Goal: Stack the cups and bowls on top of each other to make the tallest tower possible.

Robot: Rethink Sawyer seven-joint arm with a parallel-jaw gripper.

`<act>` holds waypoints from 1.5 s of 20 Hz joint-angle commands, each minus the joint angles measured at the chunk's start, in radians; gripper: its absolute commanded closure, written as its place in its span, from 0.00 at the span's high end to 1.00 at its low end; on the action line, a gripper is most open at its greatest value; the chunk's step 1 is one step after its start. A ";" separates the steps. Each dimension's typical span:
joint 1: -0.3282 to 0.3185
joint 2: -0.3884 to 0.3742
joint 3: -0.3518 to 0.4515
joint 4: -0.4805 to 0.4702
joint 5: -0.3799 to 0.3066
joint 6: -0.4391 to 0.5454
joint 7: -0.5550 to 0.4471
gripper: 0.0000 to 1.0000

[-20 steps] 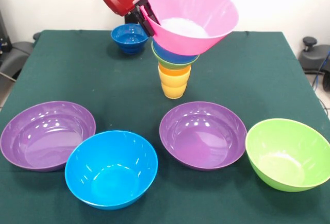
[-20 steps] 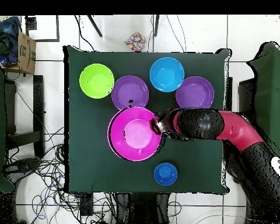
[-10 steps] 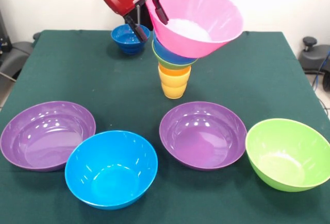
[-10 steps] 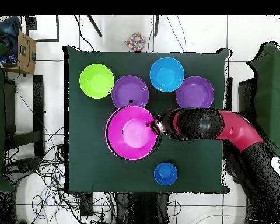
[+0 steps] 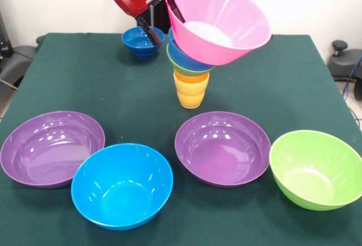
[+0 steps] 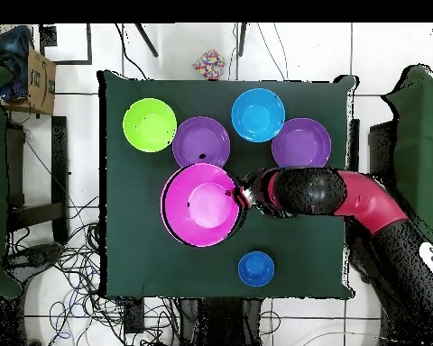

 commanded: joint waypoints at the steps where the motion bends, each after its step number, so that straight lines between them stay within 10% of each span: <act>1: 0.033 0.003 -0.011 -0.032 -0.042 0.101 -0.078 1.00; 11: 0.012 -0.001 -0.011 0.002 -0.063 0.067 -0.085 1.00; 12: 0.009 -0.006 -0.011 0.009 -0.063 0.064 -0.082 0.00; 30: 0.047 -0.012 -0.023 -0.017 -0.044 0.108 -0.052 0.00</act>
